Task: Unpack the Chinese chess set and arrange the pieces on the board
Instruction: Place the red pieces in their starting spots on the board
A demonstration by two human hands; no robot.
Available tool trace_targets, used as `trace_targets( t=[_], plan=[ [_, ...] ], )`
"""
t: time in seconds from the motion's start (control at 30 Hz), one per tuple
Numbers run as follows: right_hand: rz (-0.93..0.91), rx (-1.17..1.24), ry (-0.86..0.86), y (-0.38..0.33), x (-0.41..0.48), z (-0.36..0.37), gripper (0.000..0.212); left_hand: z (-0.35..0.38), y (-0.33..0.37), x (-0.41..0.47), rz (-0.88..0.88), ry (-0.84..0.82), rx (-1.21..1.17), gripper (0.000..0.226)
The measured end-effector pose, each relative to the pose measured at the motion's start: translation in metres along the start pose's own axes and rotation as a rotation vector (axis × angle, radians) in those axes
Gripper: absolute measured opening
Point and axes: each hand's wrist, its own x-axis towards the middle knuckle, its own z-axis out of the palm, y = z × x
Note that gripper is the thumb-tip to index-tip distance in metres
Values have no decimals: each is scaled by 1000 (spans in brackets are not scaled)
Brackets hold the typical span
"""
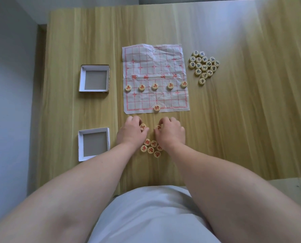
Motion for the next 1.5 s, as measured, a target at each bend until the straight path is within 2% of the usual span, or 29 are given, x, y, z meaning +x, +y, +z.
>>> trace_targets(
  t=[0.1,0.2,0.27,0.47,0.6,0.73,0.83,1.03,1.27,1.5],
  plan=[
    [-45,38,-22,-2,2,2,26,1,-3,2,7,13,-1,25],
    [-86,83,-40,-3,1,-1,52,1,-5,2,11,26,-12,24],
    [-53,112,-4,-4,0,-2,59,1,-7,1,39,26,-28,23],
    [87,4,79,-4,-5,6,42,-2,-9,-3,111,30,-54,37],
    [61,-8,39,-2,-4,11,31,-1,-9,-3,61,33,-6,40],
    [-8,61,22,-2,-6,8,43,-1,-9,-3,39,32,23,40],
    [26,34,47,-4,-8,7,48,-1,-8,-4,29,37,30,37],
    [20,-23,39,-1,-5,8,29,2,-5,-2,69,40,35,28],
    [77,62,86,-1,27,-23,23,-9,21,33,87,89,-11,29],
    [93,87,78,0,55,-34,23,-9,38,66,55,54,1,31]
  ],
)
